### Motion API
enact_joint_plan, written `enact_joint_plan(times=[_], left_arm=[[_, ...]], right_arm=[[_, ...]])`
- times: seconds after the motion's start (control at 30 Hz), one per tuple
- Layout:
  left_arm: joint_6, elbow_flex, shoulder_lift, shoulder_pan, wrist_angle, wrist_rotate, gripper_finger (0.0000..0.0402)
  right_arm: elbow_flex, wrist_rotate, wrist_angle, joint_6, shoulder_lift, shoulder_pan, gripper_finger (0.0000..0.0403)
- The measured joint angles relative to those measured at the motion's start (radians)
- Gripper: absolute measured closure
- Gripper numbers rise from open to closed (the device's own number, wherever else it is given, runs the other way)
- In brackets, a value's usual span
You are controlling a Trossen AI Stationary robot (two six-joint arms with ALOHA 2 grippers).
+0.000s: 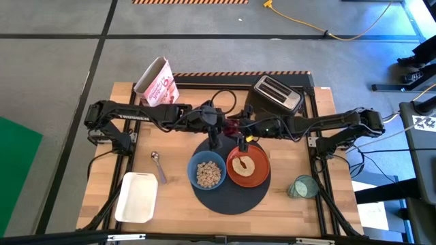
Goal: Arrange a breakfast setting
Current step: Put the apple on the orange plate
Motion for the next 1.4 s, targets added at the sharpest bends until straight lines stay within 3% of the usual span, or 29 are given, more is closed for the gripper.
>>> enact_joint_plan(times=[0.17,0.33,0.47,0.67,0.8,1.07,1.27,1.4], left_arm=[[0.001,0.000,0.000,0.000,0.000,-0.006,0.0383],[0.026,0.000,-0.026,-0.001,-0.020,-0.049,0.0342],[0.045,0.000,-0.080,-0.007,-0.049,-0.060,0.0306],[0.071,-0.089,-0.176,-0.070,-0.009,-0.145,0.0272],[0.052,-0.202,-0.237,-0.106,0.084,-0.184,0.0268],[-0.008,-0.412,-0.306,-0.146,0.257,-0.208,0.0269],[-0.012,-0.455,-0.312,-0.151,0.289,-0.232,0.0269],[-0.015,-0.455,-0.312,-0.149,0.313,-0.238,0.0269]], right_arm=[[0.000,0.002,-0.008,0.050,0.000,0.000,0.0103],[-0.006,-0.016,-0.034,0.136,-0.009,0.000,0.0131],[-0.092,-0.019,0.062,0.163,-0.016,0.000,0.0117],[-0.311,-0.027,0.374,0.179,-0.080,0.002,0.0111],[-0.420,-0.032,0.458,0.170,-0.127,0.014,0.0116],[-0.588,-0.147,0.572,0.225,-0.200,0.013,0.0115],[-0.740,-0.228,0.735,0.306,-0.207,0.013,0.0113],[-0.796,-0.237,0.732,0.340,-0.202,0.013,0.0113]])
